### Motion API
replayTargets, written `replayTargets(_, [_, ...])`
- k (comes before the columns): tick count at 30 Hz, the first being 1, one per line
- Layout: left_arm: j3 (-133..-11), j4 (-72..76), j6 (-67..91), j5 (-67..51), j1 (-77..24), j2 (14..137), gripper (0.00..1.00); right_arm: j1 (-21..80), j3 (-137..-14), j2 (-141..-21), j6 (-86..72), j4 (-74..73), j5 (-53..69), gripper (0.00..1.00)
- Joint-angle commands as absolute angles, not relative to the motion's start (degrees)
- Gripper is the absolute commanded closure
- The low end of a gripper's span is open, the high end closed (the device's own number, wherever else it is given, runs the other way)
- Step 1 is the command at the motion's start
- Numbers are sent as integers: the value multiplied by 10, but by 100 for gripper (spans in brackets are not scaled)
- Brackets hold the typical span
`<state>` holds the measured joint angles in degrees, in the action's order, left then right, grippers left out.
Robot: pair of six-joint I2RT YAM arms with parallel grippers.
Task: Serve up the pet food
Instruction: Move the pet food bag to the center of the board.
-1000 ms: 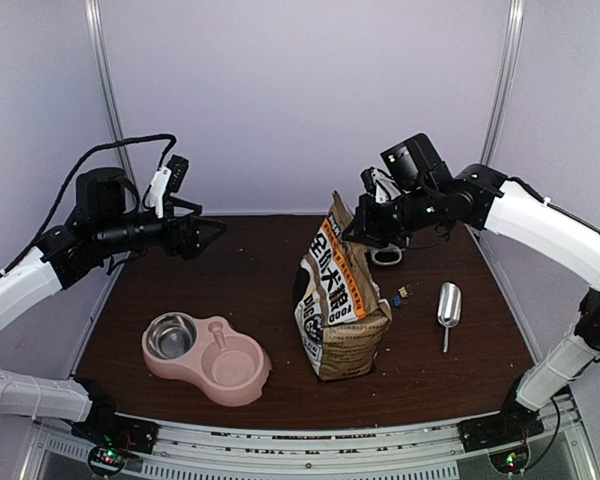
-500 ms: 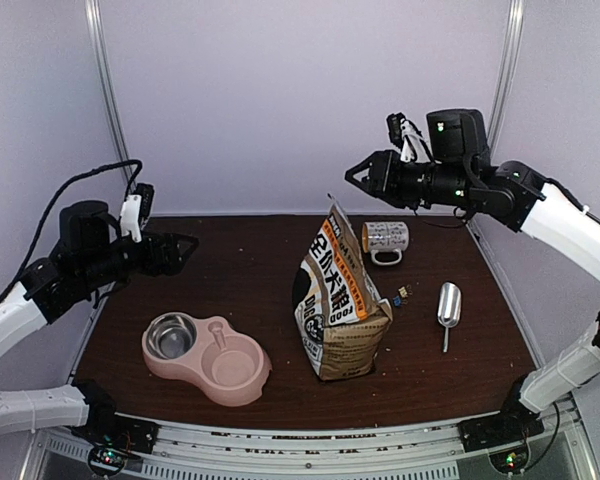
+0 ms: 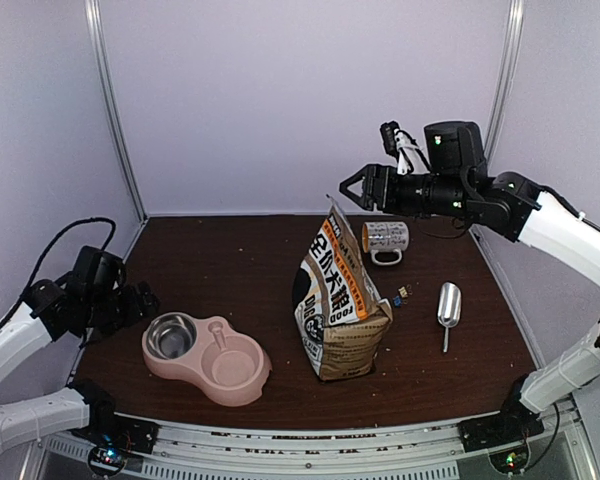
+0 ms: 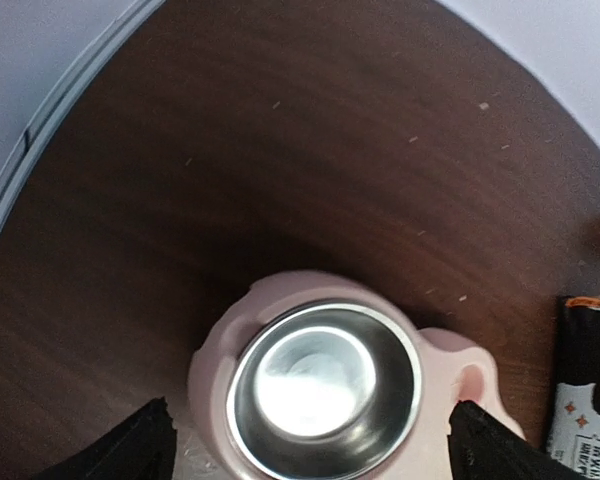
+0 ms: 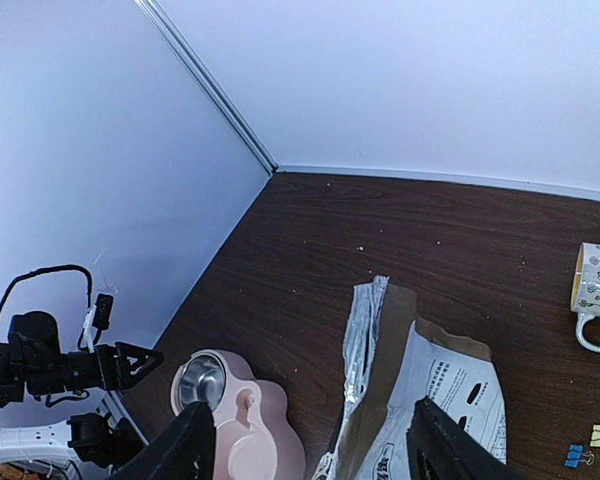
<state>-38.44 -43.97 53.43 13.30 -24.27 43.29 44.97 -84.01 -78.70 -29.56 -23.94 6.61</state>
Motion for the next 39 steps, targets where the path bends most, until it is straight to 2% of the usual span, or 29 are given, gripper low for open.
replayTargets(1, [-356, -500, 607, 129, -225, 460, 3, 448, -830, -773, -275, -223, 59, 33])
replayTargets(9, [-296, -500, 677, 112, -221, 452, 17, 447, -813, -765, -262, -225, 43, 30])
replayTargets(13, [-273, -455, 673, 83, -220, 474, 22, 447, -804, -764, -262, -219, 41, 29])
replayTargets(20, [-279, -409, 631, 89, -220, 542, 37, 447, -797, -762, -262, -216, 45, 28])
replayTargets(28, [-308, -391, 582, 125, -219, 616, 55, 448, -785, -760, -262, -214, 39, 28])
replayTargets(34, [-364, -381, 523, 164, -211, 678, 56, 448, -780, -760, -259, -213, 36, 28])
replayTargets(39, [-418, -372, 456, 175, -191, 752, 64, 448, -769, -751, -258, -213, 29, 27])
